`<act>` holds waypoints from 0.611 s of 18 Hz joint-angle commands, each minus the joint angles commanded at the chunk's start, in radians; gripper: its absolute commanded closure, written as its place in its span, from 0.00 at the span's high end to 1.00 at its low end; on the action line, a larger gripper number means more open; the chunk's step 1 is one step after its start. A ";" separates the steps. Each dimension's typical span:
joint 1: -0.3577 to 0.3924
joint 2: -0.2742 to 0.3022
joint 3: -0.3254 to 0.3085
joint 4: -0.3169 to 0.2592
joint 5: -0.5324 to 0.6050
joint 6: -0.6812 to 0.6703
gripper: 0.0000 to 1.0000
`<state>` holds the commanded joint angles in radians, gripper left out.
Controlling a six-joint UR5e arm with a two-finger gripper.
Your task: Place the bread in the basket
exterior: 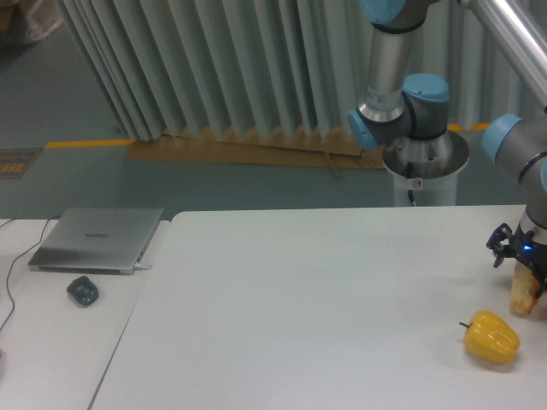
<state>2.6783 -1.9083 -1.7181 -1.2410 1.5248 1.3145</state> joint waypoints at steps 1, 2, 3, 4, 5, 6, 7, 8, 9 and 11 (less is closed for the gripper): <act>0.000 -0.005 0.002 0.002 0.002 0.006 0.80; 0.000 -0.008 0.002 0.002 0.002 0.006 0.77; 0.000 -0.009 0.003 0.002 0.002 0.009 0.73; 0.000 -0.012 0.003 0.002 0.003 0.021 0.68; 0.000 -0.012 0.003 0.000 0.006 0.040 0.60; 0.000 -0.012 0.003 0.000 0.006 0.054 0.52; 0.000 -0.011 0.003 -0.002 0.006 0.058 0.50; 0.003 -0.011 0.006 -0.002 0.006 0.058 0.49; 0.003 -0.008 0.006 -0.003 0.006 0.058 0.48; 0.003 -0.003 0.008 -0.005 0.005 0.060 0.44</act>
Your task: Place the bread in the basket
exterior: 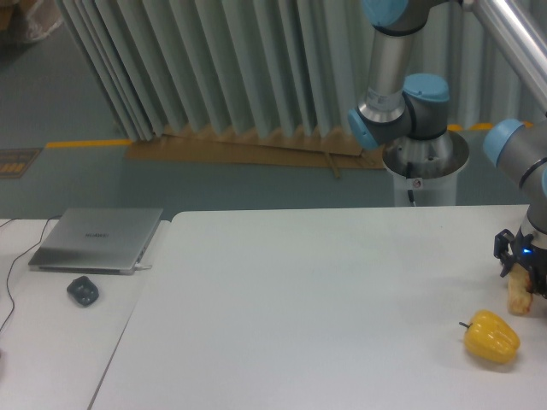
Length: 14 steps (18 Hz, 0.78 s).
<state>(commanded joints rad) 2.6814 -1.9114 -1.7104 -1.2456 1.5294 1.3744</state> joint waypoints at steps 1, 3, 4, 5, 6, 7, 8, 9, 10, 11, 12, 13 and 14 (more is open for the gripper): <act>0.002 0.002 0.000 -0.002 -0.002 0.000 0.41; 0.002 0.003 0.003 -0.006 -0.002 0.000 0.39; 0.002 0.003 0.003 -0.008 -0.003 0.002 0.39; 0.002 0.005 0.005 -0.008 -0.003 0.002 0.40; 0.002 0.006 0.005 -0.008 -0.003 0.002 0.40; 0.002 0.006 0.005 -0.008 -0.003 0.003 0.40; 0.002 0.006 0.005 -0.008 -0.003 0.009 0.40; 0.003 0.009 0.005 -0.008 -0.003 0.017 0.39; 0.003 0.009 0.005 -0.009 -0.003 0.026 0.39; 0.003 0.011 0.005 -0.008 -0.003 0.037 0.36; 0.005 0.011 0.005 -0.009 -0.003 0.049 0.35; 0.006 0.011 0.005 -0.009 -0.003 0.058 0.34; 0.009 0.011 0.005 -0.009 -0.003 0.060 0.34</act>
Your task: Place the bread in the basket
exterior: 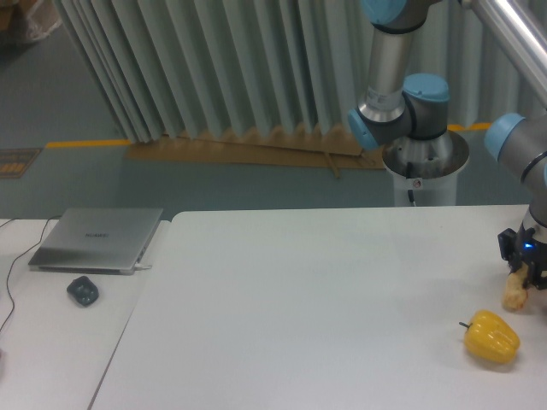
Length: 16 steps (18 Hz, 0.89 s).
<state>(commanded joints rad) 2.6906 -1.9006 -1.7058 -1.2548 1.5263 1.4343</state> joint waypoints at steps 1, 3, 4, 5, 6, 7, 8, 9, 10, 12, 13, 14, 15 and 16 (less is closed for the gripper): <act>0.002 0.000 0.002 0.000 0.000 0.000 0.33; 0.002 0.000 0.003 0.000 0.000 0.002 0.30; 0.002 0.000 0.003 0.000 0.000 0.003 0.28; 0.002 0.000 0.005 0.000 0.000 0.003 0.28; 0.002 0.002 0.006 0.000 0.000 0.003 0.28; 0.002 0.002 0.012 -0.003 0.000 0.003 0.28; 0.002 0.002 0.014 -0.011 0.000 0.003 0.28; 0.003 0.003 0.015 -0.018 0.000 0.003 0.28; 0.002 0.005 0.015 -0.023 0.000 0.003 0.28; 0.003 0.034 0.014 -0.025 0.000 0.003 0.25; 0.003 0.038 0.015 -0.035 0.000 0.003 0.25; 0.003 0.043 0.017 -0.049 0.000 0.003 0.24; 0.003 0.049 0.023 -0.063 0.000 0.003 0.24; 0.006 0.055 0.023 -0.075 0.000 0.003 0.24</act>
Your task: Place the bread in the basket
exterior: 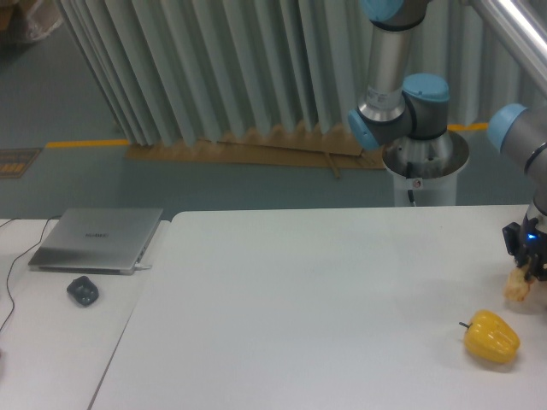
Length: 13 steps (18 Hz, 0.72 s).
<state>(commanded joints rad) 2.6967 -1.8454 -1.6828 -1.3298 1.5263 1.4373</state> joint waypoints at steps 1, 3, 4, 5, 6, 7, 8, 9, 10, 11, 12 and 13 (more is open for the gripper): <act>0.000 0.008 0.000 -0.008 0.000 0.000 0.24; 0.002 0.021 0.002 -0.020 0.000 0.015 0.24; 0.011 0.025 0.003 -0.025 0.000 0.043 0.24; 0.017 0.028 0.005 -0.031 -0.002 0.069 0.24; 0.020 0.028 0.011 -0.034 -0.002 0.086 0.24; 0.031 0.029 0.017 -0.037 -0.002 0.103 0.24; 0.037 0.029 0.020 -0.045 -0.002 0.115 0.24; 0.038 0.029 0.029 -0.054 -0.002 0.123 0.24; 0.041 0.029 0.040 -0.071 -0.002 0.129 0.24; 0.051 0.031 0.051 -0.086 -0.002 0.139 0.24; 0.055 0.034 0.061 -0.095 -0.002 0.159 0.24; 0.055 0.035 0.067 -0.097 0.000 0.179 0.24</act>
<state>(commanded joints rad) 2.7520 -1.8101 -1.6153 -1.4266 1.5263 1.6166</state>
